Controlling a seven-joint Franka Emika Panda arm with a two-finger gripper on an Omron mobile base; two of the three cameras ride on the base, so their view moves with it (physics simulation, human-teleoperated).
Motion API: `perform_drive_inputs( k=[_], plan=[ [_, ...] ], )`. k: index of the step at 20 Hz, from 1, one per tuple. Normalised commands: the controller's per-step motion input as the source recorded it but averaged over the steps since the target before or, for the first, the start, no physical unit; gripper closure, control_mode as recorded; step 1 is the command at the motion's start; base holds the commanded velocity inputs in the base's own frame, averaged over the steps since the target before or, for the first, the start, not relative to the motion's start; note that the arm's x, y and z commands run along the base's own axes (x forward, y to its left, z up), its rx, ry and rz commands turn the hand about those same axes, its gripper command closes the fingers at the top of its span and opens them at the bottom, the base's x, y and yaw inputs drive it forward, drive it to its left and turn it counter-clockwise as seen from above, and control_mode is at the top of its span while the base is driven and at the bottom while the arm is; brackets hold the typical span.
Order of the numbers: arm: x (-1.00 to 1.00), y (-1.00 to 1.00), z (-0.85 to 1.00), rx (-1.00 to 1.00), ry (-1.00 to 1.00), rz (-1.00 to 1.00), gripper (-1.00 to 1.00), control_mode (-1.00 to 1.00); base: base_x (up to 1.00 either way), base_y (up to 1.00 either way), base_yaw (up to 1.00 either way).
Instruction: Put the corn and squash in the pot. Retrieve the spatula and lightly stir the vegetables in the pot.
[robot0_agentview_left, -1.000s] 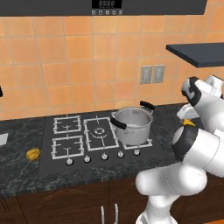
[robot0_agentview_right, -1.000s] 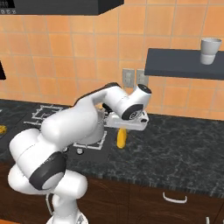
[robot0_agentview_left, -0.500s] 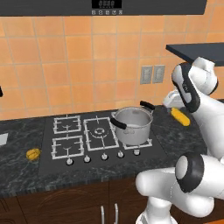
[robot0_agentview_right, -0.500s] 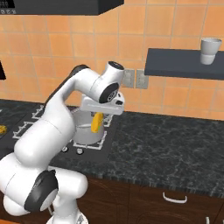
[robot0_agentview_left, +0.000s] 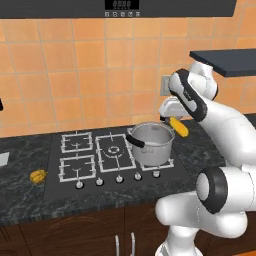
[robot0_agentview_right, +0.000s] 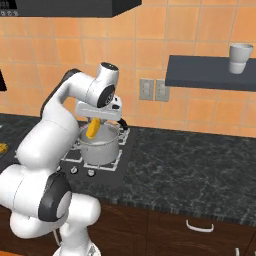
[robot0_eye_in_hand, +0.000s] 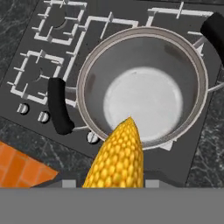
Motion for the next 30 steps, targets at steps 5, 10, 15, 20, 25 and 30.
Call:
perform_drive_inputs(
  k=[5, 10, 15, 20, 25, 30],
  plan=[
    [0.75, 0.57, 0.00, 0.00, 0.00, 0.00, 1.00, -1.00, 0.00, 0.00, 0.00],
    [0.43, 0.15, -0.28, -0.02, -0.06, -0.01, 1.00, -1.00, 0.00, 0.00, 0.00],
    [0.17, 0.03, -0.51, -0.04, -0.15, -0.01, 1.00, -1.00, 0.00, 0.00, 0.00],
    [0.29, 0.05, -0.47, -0.02, -0.06, -0.02, 1.00, -1.00, 0.00, 0.00, 0.00],
    [0.37, 0.01, -0.30, -0.01, -0.07, -0.02, 1.00, -1.00, 0.00, 0.00, 0.00],
    [0.15, 0.00, -0.35, -0.04, -0.11, -0.01, 1.00, -1.00, 0.00, 0.00, 0.00]
  ],
)
